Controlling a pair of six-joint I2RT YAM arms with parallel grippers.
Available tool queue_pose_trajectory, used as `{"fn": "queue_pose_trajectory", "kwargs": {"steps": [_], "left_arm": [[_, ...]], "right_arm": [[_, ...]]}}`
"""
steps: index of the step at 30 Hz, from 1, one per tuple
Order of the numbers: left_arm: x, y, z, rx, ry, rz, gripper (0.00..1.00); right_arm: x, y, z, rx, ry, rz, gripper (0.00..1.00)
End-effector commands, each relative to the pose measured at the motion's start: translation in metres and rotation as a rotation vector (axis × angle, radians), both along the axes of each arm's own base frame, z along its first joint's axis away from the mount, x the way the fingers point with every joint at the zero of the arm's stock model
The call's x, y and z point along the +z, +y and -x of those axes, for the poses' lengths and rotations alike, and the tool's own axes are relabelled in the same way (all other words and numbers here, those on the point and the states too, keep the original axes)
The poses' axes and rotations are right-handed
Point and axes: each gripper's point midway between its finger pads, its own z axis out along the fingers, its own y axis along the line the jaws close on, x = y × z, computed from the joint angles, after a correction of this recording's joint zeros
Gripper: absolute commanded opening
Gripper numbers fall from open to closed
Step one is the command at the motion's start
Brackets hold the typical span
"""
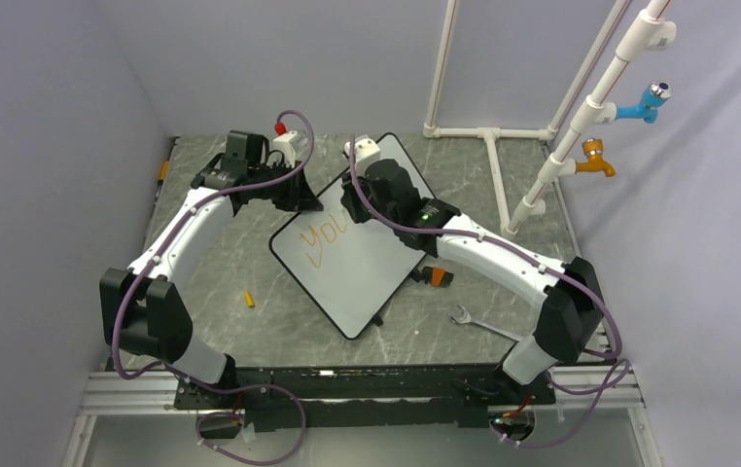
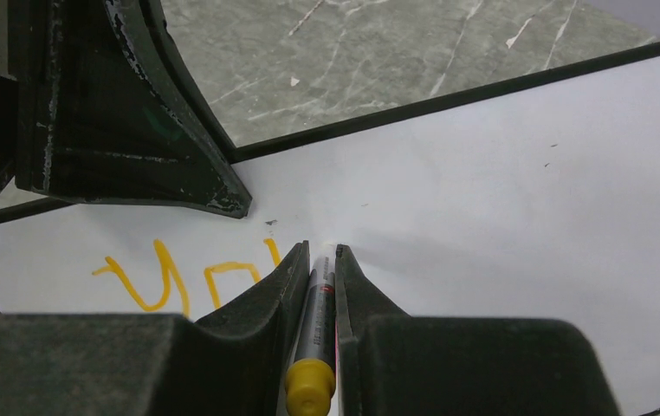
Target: Write a sentence on the whiteboard
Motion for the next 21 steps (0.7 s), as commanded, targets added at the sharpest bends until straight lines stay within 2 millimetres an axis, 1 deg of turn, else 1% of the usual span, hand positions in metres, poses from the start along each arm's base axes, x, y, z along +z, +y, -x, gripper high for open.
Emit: {"fn": "queue_pose_trajectory", "kwargs": {"steps": [1,13,21], "left_arm": [[-0.007,0.01,-0.006,-0.009,-0.102,-0.129,0.0],[-0.007,0.01,-0.006,-0.008,-0.104,-0.129,0.0],[-0.006,0.009,-0.005,-0.01,-0.107,-0.13,0.0]], "right_arm": [[0.018,0.009,-0.01,-0.002,-0.043,-0.045,0.0],[0.024,0.012,-0.011,-0.007,-0.042,-0.069,0.0],[0.034,0.011,-0.014,-0.029,-0.06,-0.097,0.0]]}}
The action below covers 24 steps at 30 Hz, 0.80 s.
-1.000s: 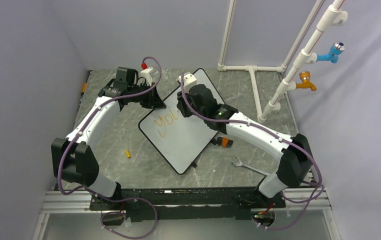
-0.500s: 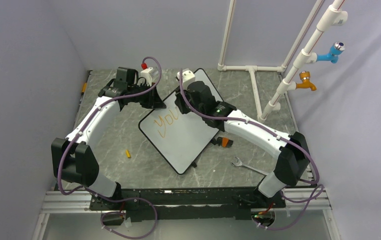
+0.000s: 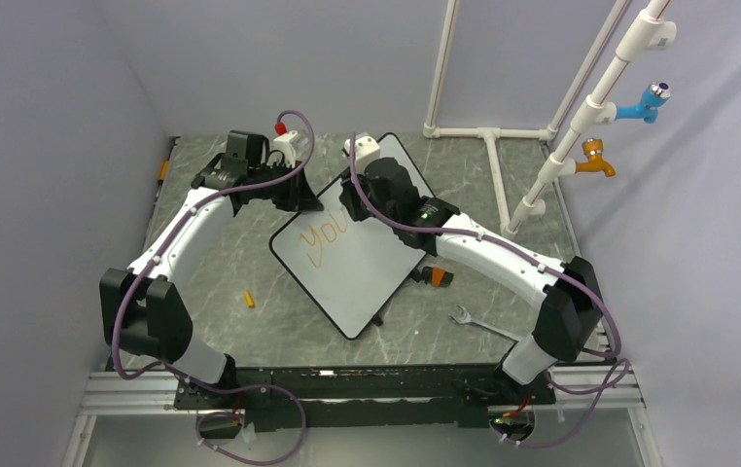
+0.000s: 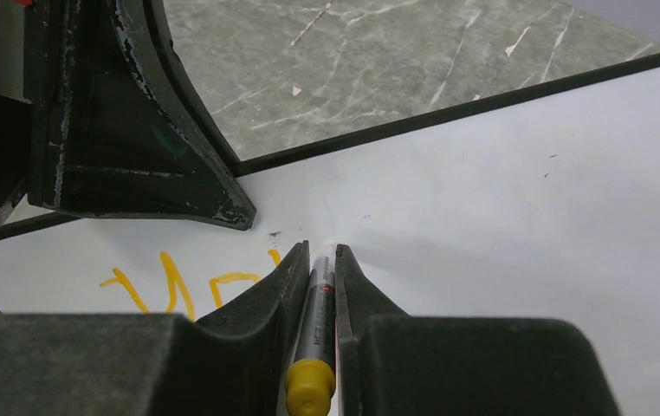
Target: Write a sentence on the whiteboard
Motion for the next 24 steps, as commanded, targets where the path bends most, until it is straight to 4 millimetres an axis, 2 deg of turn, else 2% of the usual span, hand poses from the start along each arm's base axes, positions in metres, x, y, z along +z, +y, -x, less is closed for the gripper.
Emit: {"fn": "queue_pose_trajectory", "kwargs": {"steps": [1,6,13,24], "left_arm": [[-0.006,0.01,-0.005,-0.006,-0.104,-0.131,0.0],[-0.005,0.011,-0.004,-0.005,-0.107,-0.133,0.0],[-0.005,0.01,-0.004,-0.006,-0.107,-0.133,0.0],[-0.004,0.01,-0.004,-0.006,-0.111,-0.131,0.0]], "right_arm": [[0.028,0.009,-0.011,-0.019,-0.049,-0.082,0.0],[0.023,0.009,-0.01,-0.03,-0.033,-0.095,0.0],[0.028,0.009,-0.012,-0.043,-0.042,-0.107,0.0],[0.004,-0.003,0.001,-0.037,0.006,-0.074,0.0]]}}
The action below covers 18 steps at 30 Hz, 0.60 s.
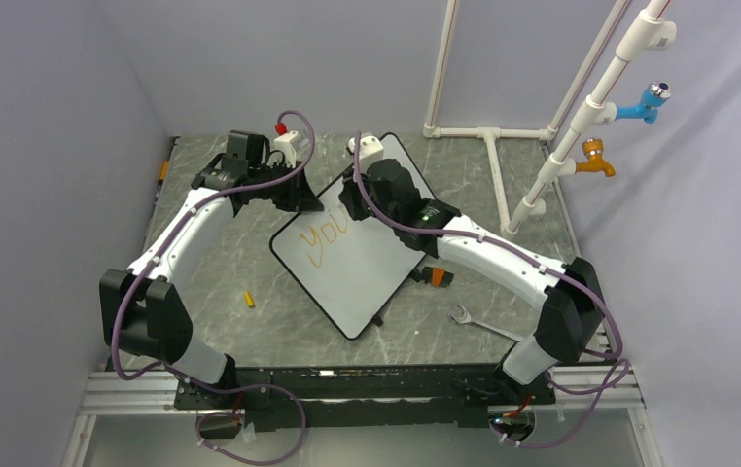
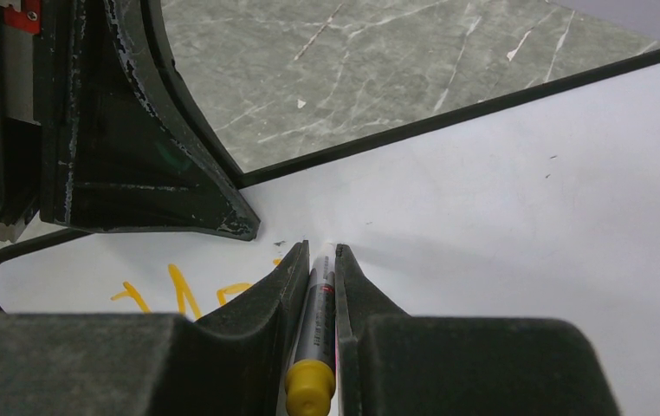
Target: Write a sentence on the whiteboard
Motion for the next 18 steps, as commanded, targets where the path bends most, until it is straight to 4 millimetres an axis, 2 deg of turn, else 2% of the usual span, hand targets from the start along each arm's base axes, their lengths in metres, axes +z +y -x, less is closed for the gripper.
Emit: {"fn": "queue_pose_trajectory", "kwargs": {"steps": [1,18], "left_arm": [[-0.005,0.011,-0.005,-0.005,-0.105,-0.129,0.0],[-0.004,0.011,-0.004,-0.007,-0.108,-0.128,0.0]], "right_arm": [[-0.001,-0.005,0.004,-0.013,0.004,-0.026,0.0],[-0.034,-0.022,0.023,-0.018,0.069,-0.003,0.0]]}}
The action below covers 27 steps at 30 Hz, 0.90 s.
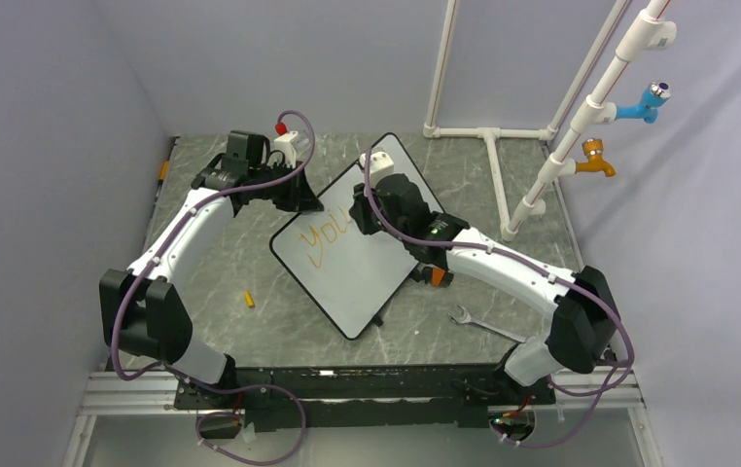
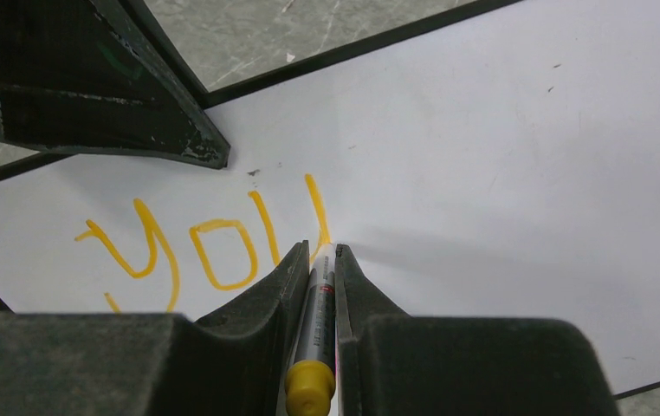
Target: Write a sentence on the whiteboard
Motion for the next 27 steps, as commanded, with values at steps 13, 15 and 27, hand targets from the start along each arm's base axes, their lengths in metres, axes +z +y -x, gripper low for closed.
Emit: {"fn": "queue_pose_trajectory", "kwargs": {"steps": [13,15,27], "left_arm": [[-0.004,0.01,-0.005,-0.01,-0.107,-0.124,0.0],[-0.005,0.011,-0.005,-0.008,-0.106,-0.125,0.0],[-0.004,0.011,-0.004,-0.009,-0.11,-0.123,0.0]], "right_arm": [[-0.001,-0.014,0.002,-0.038,-0.012,0.018,0.0],[0.002,-0.017,0.001,-0.047,-0.022,0.021,0.0],[0.048,-0.036,-0.009,-0.117,-0.131,-0.03,0.0]]}}
